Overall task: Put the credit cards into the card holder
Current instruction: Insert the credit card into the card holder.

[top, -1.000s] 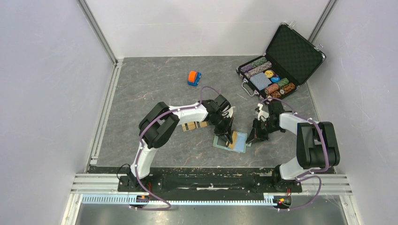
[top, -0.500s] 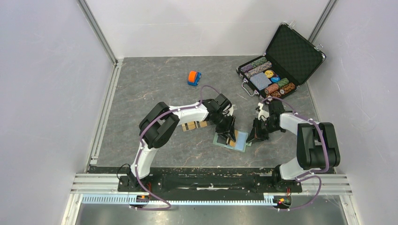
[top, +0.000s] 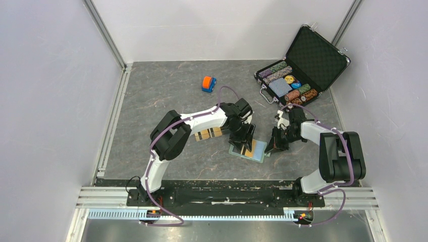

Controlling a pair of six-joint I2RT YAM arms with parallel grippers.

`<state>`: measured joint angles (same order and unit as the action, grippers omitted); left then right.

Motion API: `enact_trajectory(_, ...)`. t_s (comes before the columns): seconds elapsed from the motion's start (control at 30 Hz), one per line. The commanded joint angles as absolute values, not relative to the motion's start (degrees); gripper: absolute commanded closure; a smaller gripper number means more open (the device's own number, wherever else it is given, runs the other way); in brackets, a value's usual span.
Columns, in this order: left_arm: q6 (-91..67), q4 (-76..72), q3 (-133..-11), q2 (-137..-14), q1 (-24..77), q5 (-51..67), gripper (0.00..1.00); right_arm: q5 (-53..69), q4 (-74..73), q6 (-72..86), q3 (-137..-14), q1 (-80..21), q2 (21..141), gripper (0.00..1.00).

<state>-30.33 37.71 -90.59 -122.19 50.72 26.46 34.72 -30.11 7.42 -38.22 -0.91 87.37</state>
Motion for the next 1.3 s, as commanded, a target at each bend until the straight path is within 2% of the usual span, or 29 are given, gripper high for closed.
enact_trajectory(0.0, -25.25, 43.23, -94.79, -122.04, 51.28, 21.58, 0.38, 34.37, -28.85, 7.02, -39.00, -0.90, 86.44, 1.00)
enact_trajectory(0.43, -24.80, 43.26, -99.08, -127.06, 52.80, 21.85, 0.38, 34.38, -28.81, 6.72, -38.32, -0.83, 86.67, 1.00)
enact_trajectory(0.6, -24.79, 42.56, -101.29, -127.53, 53.41, 25.11, 0.55, 34.50, -28.83, 6.68, -38.41, -0.88, 86.80, 1.00)
enact_trajectory(0.67, -25.12, 42.00, -101.99, -127.57, 53.89, 26.67, 0.57, 34.50, -28.83, 6.75, -38.49, -0.88, 86.78, 1.00)
enact_trajectory(0.9, -25.01, 41.56, -103.02, -127.74, 55.11, 29.42, 0.52, 34.47, -28.97, 6.70, -39.15, -0.88, 86.71, 1.00)
enact_trajectory(1.07, -24.43, 41.59, -99.41, -124.12, 54.05, 24.39, 0.39, 32.86, -29.81, 6.57, -40.83, -0.88, 86.06, 1.00)
enact_trajectory(1.27, -24.70, 40.12, -92.98, -119.75, 49.91, 20.46, 0.30, 29.58, -31.80, 5.43, -43.34, -0.89, 85.88, 1.00)
